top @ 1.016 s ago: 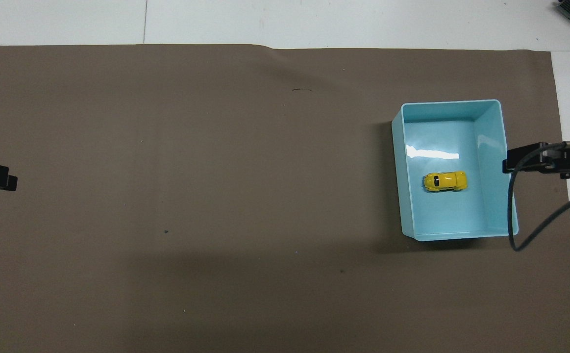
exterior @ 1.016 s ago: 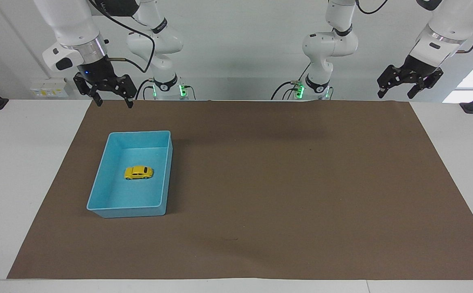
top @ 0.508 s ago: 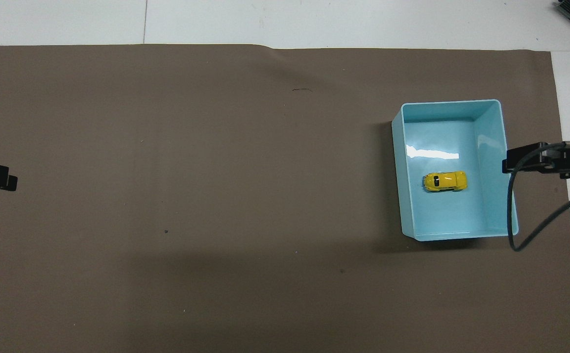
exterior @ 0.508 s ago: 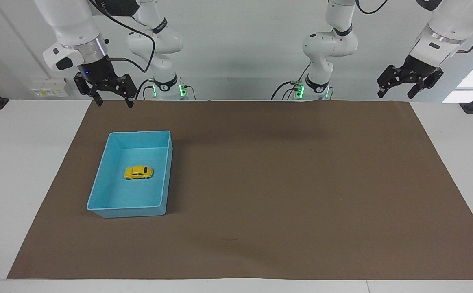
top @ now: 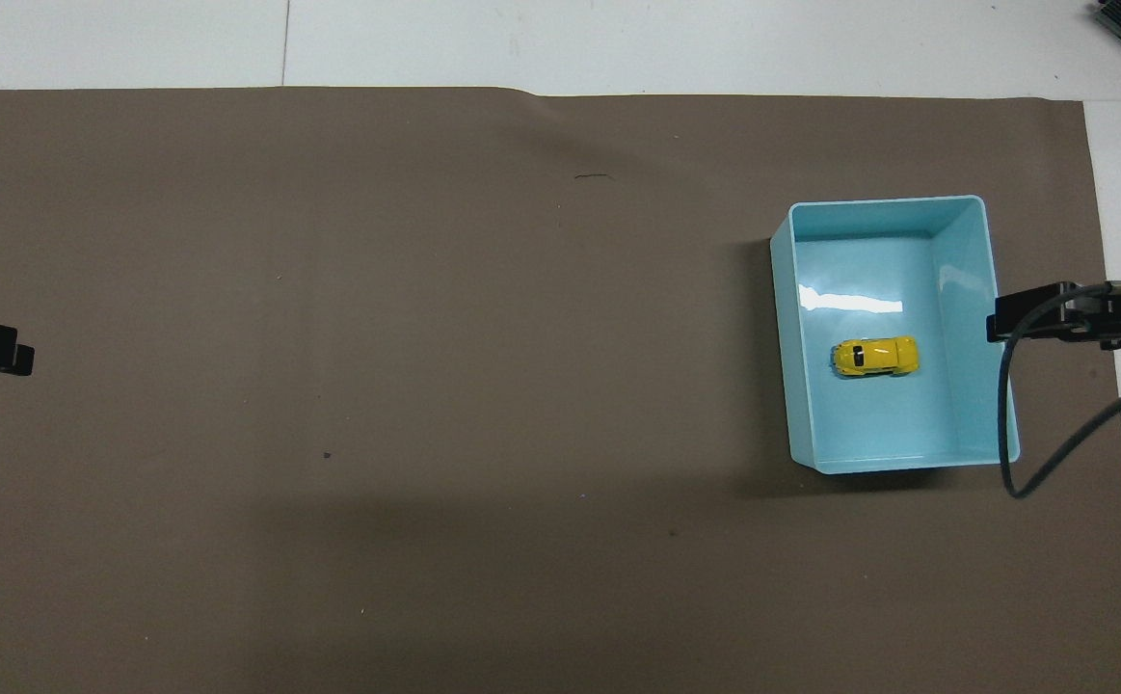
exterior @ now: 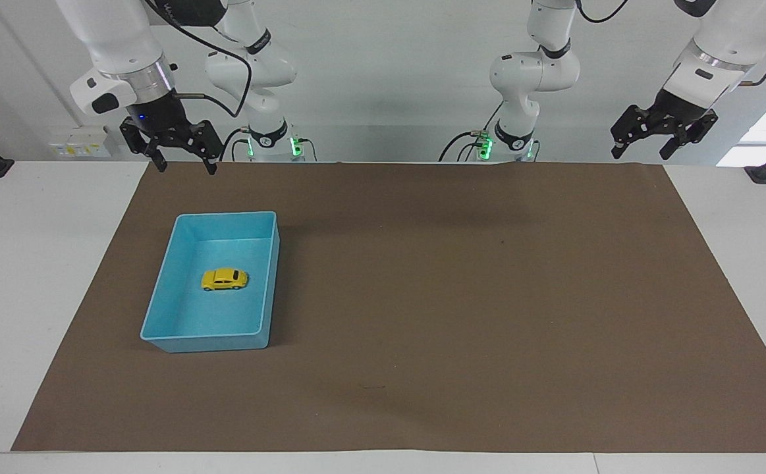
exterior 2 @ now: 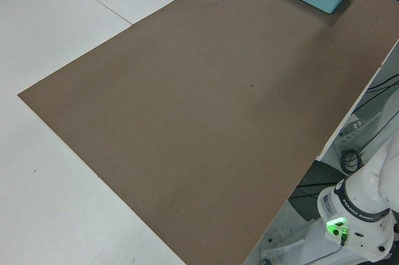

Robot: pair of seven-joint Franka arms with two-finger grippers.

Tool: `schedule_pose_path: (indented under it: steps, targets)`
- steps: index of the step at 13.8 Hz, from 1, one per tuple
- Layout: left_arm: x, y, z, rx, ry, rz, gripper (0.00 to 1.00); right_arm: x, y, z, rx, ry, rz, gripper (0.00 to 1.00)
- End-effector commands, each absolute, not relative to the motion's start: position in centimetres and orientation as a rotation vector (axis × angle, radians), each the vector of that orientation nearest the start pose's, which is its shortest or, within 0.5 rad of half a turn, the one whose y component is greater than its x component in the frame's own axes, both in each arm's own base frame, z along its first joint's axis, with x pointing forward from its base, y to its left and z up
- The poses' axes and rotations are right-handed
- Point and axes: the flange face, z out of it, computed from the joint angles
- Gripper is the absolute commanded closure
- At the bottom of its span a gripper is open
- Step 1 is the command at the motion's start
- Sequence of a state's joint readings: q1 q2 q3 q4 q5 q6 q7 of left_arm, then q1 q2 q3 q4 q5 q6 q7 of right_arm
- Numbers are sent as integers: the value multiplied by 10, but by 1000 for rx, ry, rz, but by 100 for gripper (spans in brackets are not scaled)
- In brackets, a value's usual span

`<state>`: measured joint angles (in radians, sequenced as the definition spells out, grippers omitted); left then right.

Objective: Wind up and store yellow beetle car

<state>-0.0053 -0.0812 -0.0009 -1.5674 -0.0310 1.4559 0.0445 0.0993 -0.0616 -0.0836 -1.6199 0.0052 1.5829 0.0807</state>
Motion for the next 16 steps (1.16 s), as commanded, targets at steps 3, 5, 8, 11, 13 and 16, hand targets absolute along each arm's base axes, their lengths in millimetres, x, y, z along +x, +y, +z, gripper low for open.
schedule_pose_path:
  steps: [3, 5, 8, 11, 13, 16]
  targets:
    - [513, -3, 660, -3156, 92, 60, 0, 533, -2, 633, -3129, 36, -33, 0]
    - [513, -3, 660, -3156, 92, 60, 0, 533, -7, 630, -3128, 50, -23, 0]
    - [513, -3, 660, -3156, 92, 60, 0, 535, 2, 631, -3127, 38, -33, 0]
    - [512, -3, 661, -3156, 92, 57, 0, 537, 8, 632, -3127, 17, -54, 0]
    - [512, -3, 661, -3156, 92, 57, 0, 536, 8, 632, -3128, 14, -47, 0]
    - [513, -3, 660, -3156, 92, 60, 0, 536, 8, 633, -3126, 14, -50, 0]
